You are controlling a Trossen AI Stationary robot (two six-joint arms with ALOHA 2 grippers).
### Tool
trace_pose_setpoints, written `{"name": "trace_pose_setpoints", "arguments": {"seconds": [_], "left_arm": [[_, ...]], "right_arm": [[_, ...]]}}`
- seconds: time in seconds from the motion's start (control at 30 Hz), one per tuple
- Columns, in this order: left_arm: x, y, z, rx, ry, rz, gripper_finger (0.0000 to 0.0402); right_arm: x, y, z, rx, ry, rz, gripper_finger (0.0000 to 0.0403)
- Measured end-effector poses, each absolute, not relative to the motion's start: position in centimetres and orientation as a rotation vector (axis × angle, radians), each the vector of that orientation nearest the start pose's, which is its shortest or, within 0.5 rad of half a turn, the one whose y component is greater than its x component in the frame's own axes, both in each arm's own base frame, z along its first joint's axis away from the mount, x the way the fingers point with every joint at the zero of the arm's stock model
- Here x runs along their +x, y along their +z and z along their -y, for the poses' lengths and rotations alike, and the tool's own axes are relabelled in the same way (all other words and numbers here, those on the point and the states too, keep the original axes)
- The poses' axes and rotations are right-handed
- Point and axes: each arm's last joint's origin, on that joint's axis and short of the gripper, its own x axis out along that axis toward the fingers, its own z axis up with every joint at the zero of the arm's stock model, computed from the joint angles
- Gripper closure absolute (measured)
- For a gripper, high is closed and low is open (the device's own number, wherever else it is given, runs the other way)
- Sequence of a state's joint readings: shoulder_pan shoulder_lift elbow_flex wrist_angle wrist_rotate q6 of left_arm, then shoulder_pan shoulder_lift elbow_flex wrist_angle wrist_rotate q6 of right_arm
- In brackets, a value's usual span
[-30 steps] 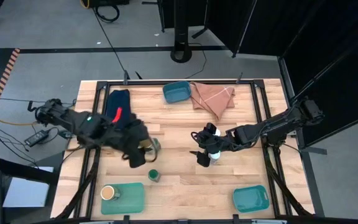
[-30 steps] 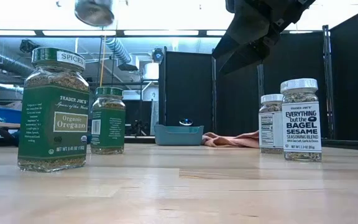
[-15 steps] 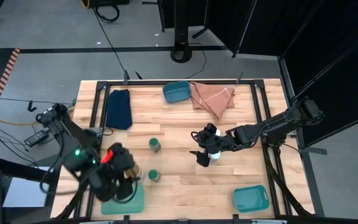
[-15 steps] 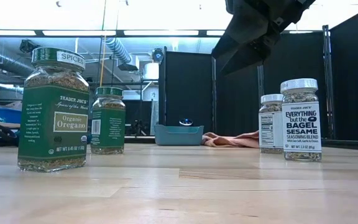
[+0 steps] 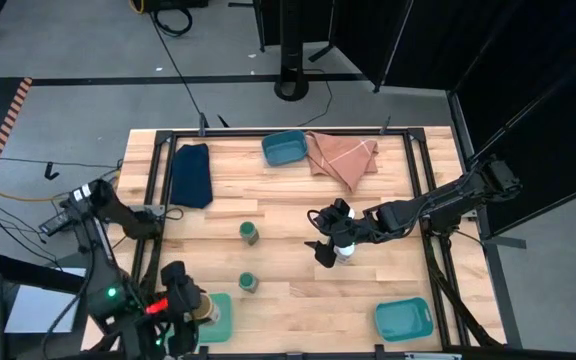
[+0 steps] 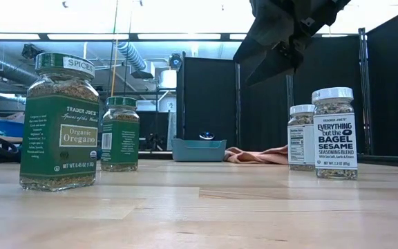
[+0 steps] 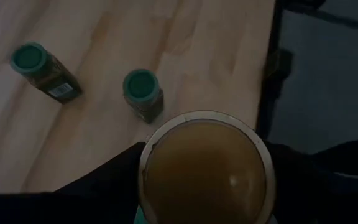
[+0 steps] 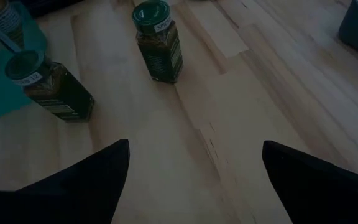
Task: Sort spices by type
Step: Put the brown seasoning bottle into the light green bin
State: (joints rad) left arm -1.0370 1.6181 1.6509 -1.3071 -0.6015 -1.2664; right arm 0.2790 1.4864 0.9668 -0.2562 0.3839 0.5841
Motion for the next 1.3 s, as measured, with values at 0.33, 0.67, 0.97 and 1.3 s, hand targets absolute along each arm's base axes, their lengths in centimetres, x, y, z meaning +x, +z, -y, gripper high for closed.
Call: {"name": "trace_pose_setpoints", "arguments": {"seconds": [0.33,0.67,0.97,1.3], "left_arm": [[16.3,32.0,26.9,-0.113,0.226,-0.918,0.0123],[16.3,29.4,27.0,-0.072,0.227,-0.928,0.0118],[16.3,27.2,27.1,-0.063,0.221,-0.93,0.0111],[16.3,26.0,27.1,-0.065,0.221,-0.925,0.011]], "right_arm": [[29.9,23.1,-7.4,0.322,-0.315,-0.671,0.0029],[29.9,23.1,-7.4,0.325,-0.33,-0.665,0.0029],[29.9,23.1,-7.4,0.342,-0.337,-0.662,0.0029],[29.9,23.1,-7.4,0.342,-0.339,-0.66,0.0029]]}}
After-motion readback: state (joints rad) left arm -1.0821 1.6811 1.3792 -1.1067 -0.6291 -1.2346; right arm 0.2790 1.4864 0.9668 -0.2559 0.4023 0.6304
